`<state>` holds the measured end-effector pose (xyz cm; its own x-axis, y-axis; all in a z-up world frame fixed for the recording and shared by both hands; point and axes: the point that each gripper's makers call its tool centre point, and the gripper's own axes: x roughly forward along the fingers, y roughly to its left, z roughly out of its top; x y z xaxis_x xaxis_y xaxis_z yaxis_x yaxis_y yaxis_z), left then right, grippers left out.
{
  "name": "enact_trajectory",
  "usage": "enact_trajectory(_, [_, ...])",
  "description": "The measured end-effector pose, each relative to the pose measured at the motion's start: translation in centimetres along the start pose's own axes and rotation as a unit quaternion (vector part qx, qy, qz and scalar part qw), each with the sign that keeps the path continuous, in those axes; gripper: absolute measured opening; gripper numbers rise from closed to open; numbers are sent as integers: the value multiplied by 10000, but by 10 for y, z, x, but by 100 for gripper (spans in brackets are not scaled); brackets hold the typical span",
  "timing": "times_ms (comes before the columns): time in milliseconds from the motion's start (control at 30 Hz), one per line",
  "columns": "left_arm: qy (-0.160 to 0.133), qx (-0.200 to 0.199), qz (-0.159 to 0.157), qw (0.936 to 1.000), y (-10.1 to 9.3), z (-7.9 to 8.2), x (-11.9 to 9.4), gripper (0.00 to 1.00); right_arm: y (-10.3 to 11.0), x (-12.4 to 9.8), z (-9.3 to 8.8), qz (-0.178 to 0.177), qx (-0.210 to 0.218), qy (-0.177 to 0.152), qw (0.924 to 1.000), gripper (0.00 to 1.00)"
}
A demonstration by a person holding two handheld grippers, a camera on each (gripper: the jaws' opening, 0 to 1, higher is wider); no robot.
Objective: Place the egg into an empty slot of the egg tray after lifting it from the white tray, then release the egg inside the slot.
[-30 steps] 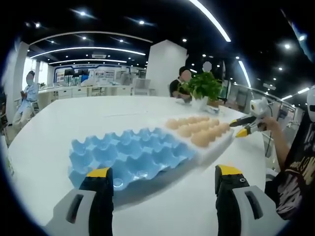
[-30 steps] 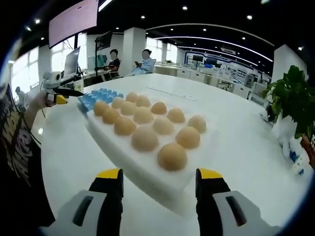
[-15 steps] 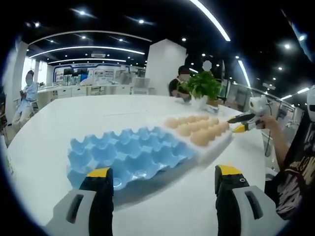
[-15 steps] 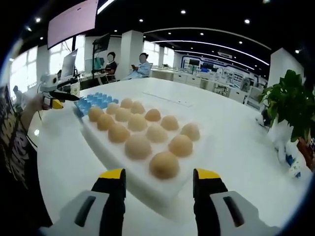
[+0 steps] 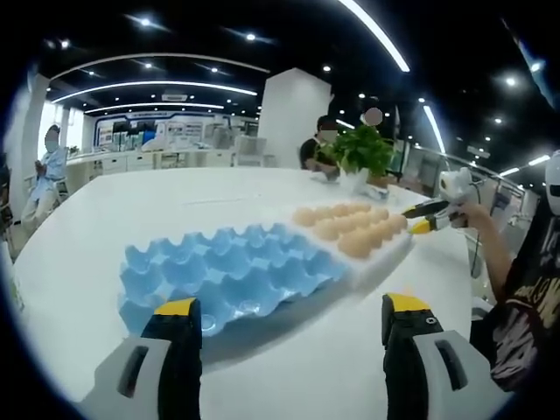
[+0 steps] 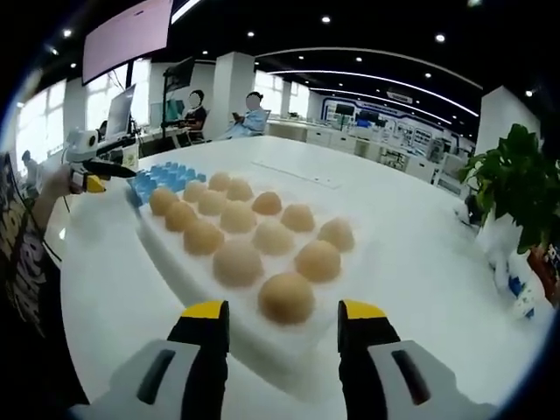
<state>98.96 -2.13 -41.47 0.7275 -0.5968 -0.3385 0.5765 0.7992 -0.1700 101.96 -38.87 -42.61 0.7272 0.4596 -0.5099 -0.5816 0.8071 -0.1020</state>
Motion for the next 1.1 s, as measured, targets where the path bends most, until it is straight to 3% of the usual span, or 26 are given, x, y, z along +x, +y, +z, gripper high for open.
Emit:
enact_trajectory(233, [31,17,-22,10000,-2,-1,1,87,3,5,3,48,120,-103,9999,48])
enact_trajectory(367, [49,22,-32,10000,-3,-1,2,87,6,11,4,147,435,-256,9986,45])
enact_trajectory(433, [60,32,-36,10000,-4,-1,2,87,5,12,6,133,283,-406,9987,45])
enact_trajectory(700, [107,89,-111,9998,-8,1,6,87,5,14,8,148,405,-783,9960,45])
enact_trajectory(867, [115,127,-149,9997,-10,3,8,87,4,16,10,222,367,-768,9961,44])
enact_trajectory(967, [126,139,-144,9997,-10,3,7,86,9,17,12,429,310,-709,9961,38])
enact_trajectory(1100, [140,187,-98,9997,-8,1,6,87,9,17,12,403,276,-775,9958,36])
